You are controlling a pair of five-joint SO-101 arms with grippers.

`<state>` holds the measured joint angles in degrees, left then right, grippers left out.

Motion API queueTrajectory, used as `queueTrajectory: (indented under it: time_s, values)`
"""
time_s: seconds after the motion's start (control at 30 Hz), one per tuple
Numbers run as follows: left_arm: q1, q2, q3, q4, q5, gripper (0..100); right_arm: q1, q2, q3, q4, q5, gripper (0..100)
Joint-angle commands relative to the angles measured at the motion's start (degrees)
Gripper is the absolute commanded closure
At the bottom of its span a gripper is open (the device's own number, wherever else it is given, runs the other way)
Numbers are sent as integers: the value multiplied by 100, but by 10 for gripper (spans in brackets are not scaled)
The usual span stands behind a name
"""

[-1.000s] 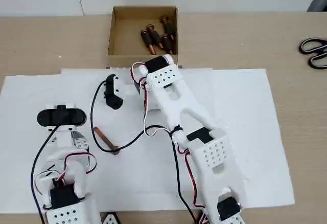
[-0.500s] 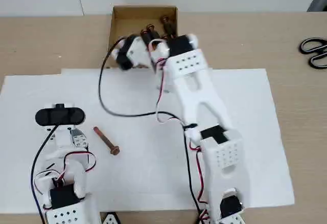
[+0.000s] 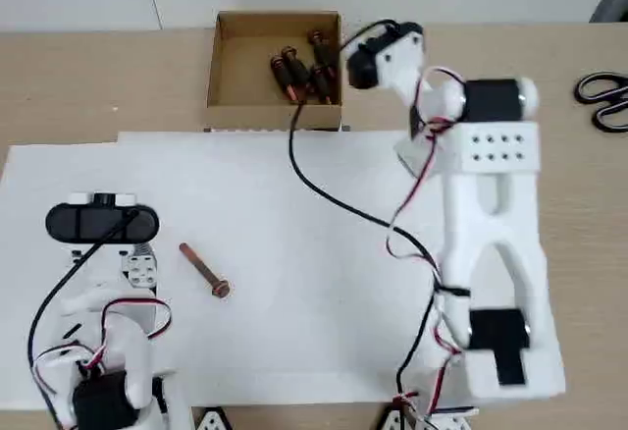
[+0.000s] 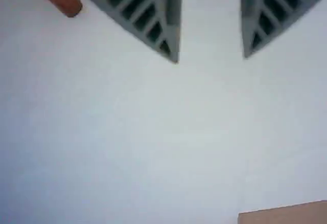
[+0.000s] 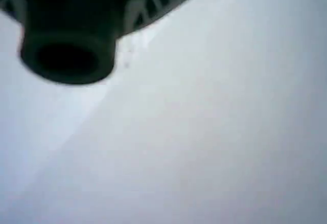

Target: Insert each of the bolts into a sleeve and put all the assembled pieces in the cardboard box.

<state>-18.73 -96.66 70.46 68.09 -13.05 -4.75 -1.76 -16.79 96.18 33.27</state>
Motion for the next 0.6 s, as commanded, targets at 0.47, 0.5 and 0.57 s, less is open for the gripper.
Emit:
queueTrajectory:
  time_s: [0.47,0.5,0.57]
  values:
    - [0,6022,-4558,2075,255,994,901,-3477,3411,4,-1213,996]
    - [9,6356,-4804,2268,255,994,980,-3618,3543,4,-1222,996]
    - [88,6954,-5226,2620,255,994,1130,-3908,3807,4,-1204,996]
